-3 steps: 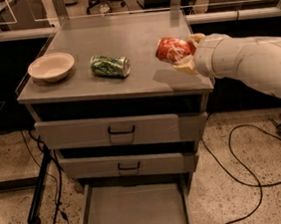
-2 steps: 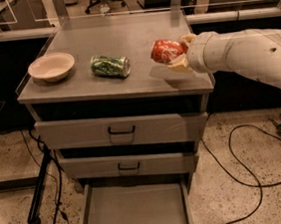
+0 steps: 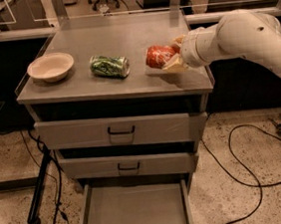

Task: Pick coke can from bottom drawer and place on counter

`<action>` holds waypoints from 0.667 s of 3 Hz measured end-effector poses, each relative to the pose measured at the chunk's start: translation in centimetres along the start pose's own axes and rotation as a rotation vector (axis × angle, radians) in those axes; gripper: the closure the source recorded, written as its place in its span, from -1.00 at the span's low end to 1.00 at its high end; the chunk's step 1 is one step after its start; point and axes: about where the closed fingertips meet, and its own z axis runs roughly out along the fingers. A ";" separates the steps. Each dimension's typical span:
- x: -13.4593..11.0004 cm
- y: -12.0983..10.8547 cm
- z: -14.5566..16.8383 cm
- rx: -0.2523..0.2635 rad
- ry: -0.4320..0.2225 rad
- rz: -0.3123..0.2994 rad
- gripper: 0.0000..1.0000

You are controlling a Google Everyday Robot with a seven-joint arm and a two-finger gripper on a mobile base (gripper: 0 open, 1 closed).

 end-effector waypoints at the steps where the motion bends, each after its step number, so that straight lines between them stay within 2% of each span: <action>1: 0.4 0.1 0.8 -0.068 0.011 -0.026 1.00; 2: 1.3 0.3 1.5 -0.134 0.047 -0.072 1.00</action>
Offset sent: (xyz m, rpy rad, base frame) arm 0.0137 -0.0098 -0.0204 -0.1441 0.1207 0.1153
